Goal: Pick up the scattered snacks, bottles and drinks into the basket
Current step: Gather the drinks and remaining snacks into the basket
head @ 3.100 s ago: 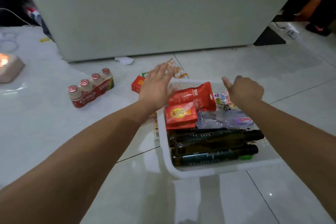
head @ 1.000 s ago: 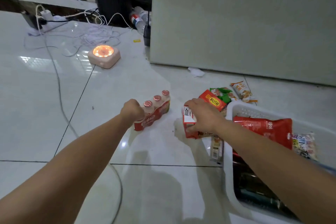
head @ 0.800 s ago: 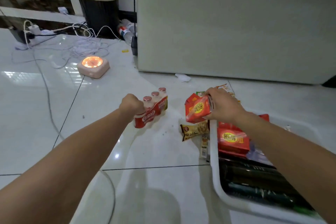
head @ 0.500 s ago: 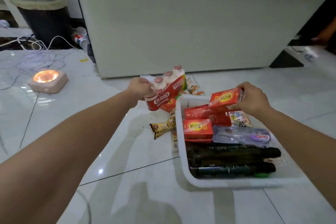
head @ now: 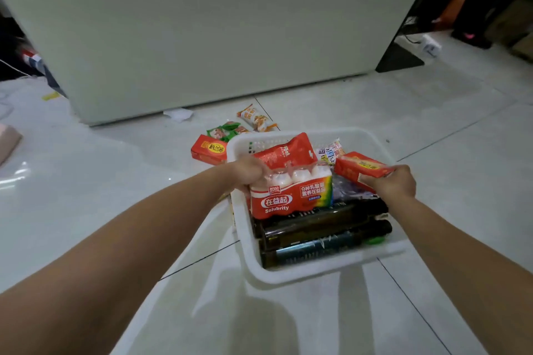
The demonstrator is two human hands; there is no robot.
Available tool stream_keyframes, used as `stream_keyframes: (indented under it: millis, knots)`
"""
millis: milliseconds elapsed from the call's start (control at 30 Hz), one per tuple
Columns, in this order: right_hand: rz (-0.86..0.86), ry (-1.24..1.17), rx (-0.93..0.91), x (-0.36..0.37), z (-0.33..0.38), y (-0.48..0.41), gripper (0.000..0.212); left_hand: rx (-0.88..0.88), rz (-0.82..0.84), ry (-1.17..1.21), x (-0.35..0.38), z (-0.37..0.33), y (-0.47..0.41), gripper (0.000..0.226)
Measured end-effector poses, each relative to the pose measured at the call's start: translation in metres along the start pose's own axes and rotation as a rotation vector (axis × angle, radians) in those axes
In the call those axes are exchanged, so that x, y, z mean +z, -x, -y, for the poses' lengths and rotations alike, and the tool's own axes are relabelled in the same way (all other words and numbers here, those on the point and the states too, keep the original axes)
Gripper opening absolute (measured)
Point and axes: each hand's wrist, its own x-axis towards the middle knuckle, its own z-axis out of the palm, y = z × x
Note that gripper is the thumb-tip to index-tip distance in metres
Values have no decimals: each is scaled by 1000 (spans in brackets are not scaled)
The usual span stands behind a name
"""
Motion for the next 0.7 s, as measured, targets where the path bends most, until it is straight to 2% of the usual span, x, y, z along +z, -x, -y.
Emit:
stream_keyframes:
  millis: [133,233,300,367,467,700]
  knots:
    - [10,96,-38,13,11,-9,68,183,-181,-347,-7,1,-16,42]
    - [42,207,-54,18,23,-17,66,245,-325,-393,-25,6,-21,47]
    - [25,292,-66,21,32,-21,69,253,-481,-516,-42,14,-20,53]
    - [1,402,-133,24,50,-22,74,211,-608,-621,-62,24,-15,61]
    - [20,511,-303,34,93,-19,71,81,-707,-706,-96,45,-1,69]
    - [159,539,-638,79,194,-4,66,-130,-835,-774,-160,81,38,73]
